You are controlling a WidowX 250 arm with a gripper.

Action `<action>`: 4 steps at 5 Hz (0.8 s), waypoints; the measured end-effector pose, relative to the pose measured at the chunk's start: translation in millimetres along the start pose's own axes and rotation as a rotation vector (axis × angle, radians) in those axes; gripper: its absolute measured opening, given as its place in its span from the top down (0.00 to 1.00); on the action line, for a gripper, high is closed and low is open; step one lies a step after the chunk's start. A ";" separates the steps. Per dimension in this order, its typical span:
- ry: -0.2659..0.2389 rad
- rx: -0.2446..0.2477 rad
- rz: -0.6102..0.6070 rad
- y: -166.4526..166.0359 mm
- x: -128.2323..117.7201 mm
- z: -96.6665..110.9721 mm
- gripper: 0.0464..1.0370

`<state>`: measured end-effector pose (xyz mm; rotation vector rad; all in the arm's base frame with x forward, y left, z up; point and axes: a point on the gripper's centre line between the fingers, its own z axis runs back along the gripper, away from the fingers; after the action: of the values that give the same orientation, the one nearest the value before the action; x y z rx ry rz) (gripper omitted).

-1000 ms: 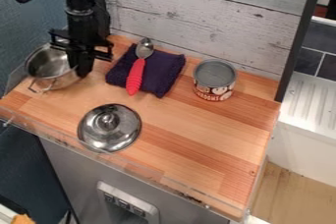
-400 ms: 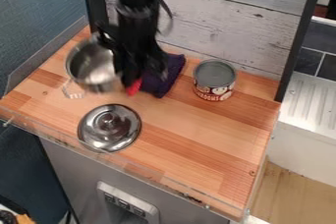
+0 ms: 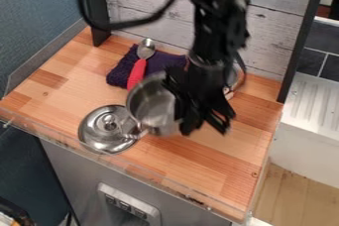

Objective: Move the silver pot on the right side of the table

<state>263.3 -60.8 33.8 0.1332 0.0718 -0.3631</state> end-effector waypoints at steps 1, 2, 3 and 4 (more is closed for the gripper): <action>0.018 0.002 -0.061 -21.0 6.1 -6.8 0.97; 0.058 0.000 -0.074 -25.7 8.8 -20.8 0.97; 0.070 0.006 -0.084 -25.0 12.7 -26.8 0.94; 0.076 -0.009 -0.072 -21.4 10.7 -28.1 0.75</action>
<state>264.3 -80.4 2.5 0.1358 0.1534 -0.4300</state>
